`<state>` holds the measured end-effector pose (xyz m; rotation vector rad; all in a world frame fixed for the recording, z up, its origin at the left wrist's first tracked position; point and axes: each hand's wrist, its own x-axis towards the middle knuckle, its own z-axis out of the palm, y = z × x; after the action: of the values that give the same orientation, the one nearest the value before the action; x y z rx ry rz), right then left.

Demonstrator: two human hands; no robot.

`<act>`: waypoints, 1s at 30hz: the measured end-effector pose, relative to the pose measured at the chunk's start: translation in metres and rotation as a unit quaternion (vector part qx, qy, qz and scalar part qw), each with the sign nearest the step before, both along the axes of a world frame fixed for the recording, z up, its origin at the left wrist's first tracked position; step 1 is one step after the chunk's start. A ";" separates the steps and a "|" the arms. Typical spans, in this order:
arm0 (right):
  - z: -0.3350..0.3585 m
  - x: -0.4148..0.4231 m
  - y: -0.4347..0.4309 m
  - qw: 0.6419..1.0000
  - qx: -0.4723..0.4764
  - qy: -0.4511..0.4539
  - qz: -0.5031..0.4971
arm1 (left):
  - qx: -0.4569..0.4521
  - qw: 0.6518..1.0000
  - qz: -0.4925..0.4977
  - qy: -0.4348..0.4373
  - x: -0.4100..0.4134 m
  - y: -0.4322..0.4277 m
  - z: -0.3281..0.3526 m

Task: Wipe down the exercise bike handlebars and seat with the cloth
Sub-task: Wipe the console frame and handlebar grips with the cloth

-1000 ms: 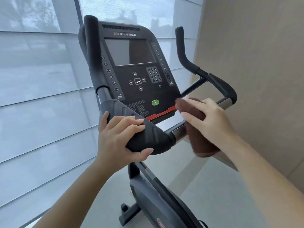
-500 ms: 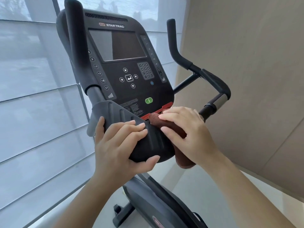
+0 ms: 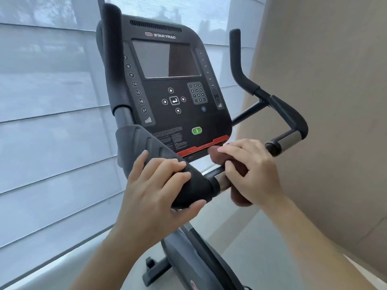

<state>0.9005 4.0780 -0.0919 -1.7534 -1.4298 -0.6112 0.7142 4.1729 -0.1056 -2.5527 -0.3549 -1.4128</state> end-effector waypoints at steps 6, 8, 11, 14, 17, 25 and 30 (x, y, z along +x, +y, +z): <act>-0.015 0.011 0.001 0.991 0.089 -0.066 0.077 | -0.005 0.996 0.076 -0.045 0.018 -0.023 -0.004; -0.014 0.036 -0.004 0.993 0.101 -0.045 0.046 | -0.007 0.994 0.090 -0.055 0.019 -0.026 -0.007; -0.013 0.055 -0.005 0.994 0.103 0.006 0.034 | -0.007 0.992 0.106 -0.073 0.023 -0.027 -0.010; -0.021 0.035 0.001 0.991 0.135 0.001 0.023 | -0.001 0.989 0.118 -0.091 0.026 -0.027 -0.012; -0.032 -0.008 0.013 0.983 0.181 -0.023 0.037 | -0.003 0.987 0.133 -0.085 0.025 -0.028 -0.012; -0.050 0.024 0.018 0.952 0.282 -0.115 0.021 | -0.049 0.986 0.140 -0.073 0.025 -0.038 -0.007; -0.058 -0.027 0.032 0.943 0.328 -0.045 0.031 | -0.069 0.987 0.133 -0.058 0.024 -0.040 -0.005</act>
<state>0.8735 4.1102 -0.1495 -1.1593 -1.1484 -1.0065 0.7384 4.1326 -0.1108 -2.4161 -0.8075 -1.4822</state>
